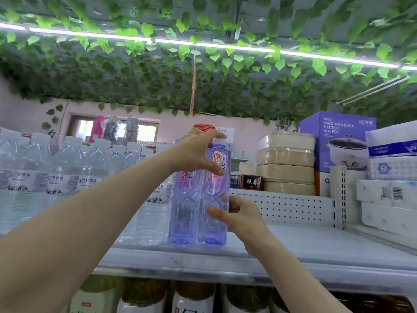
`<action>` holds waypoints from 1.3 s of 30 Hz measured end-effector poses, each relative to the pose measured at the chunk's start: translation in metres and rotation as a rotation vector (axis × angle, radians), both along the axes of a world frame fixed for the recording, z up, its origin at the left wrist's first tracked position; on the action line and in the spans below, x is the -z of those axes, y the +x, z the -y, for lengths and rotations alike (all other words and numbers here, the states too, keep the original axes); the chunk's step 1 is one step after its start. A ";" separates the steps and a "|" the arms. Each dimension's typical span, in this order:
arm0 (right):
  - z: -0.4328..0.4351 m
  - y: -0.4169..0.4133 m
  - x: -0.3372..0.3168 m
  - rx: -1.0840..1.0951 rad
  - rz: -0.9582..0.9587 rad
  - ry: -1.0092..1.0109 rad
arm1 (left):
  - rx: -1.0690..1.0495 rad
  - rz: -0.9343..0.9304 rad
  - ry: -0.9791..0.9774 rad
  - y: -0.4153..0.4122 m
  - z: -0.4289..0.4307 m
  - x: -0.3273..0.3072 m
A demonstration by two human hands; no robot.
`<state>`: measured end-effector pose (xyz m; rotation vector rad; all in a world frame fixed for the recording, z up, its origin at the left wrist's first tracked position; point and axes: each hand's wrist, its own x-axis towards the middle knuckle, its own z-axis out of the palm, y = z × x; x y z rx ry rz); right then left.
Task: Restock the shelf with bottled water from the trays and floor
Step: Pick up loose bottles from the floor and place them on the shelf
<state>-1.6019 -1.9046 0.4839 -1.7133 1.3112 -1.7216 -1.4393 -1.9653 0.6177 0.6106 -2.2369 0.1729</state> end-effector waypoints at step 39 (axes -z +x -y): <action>0.012 -0.012 0.007 -0.053 -0.024 0.057 | -0.175 0.044 -0.116 -0.005 0.017 0.008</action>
